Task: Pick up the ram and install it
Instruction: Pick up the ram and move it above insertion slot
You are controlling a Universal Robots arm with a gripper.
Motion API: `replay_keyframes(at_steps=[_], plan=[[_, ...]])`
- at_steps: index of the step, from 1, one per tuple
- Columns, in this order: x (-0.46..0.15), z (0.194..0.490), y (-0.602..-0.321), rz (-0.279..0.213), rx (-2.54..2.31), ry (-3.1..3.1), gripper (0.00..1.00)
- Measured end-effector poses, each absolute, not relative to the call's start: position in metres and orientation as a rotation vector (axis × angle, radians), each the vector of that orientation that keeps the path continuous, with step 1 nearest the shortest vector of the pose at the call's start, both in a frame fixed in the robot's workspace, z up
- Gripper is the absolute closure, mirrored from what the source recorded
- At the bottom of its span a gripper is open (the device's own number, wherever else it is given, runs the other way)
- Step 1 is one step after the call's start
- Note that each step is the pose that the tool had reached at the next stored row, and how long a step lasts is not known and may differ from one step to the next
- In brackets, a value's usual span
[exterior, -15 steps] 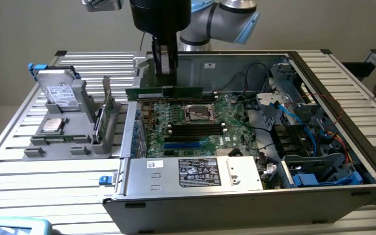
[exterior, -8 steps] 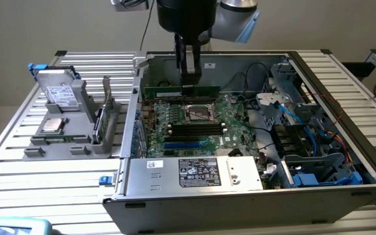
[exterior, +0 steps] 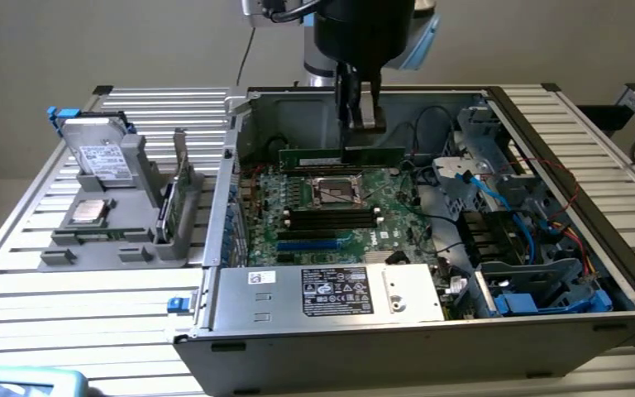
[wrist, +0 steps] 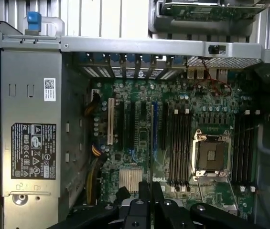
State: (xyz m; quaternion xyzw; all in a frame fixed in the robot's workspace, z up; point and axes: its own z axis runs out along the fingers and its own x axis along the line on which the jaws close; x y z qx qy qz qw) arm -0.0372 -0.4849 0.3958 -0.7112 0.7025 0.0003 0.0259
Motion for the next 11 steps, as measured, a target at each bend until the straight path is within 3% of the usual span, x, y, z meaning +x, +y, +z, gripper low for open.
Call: replay_keyframes(at_steps=[11], plan=[[-0.021, 0.376, -0.441, 0.001, -2.198, 2.171, 0.86]])
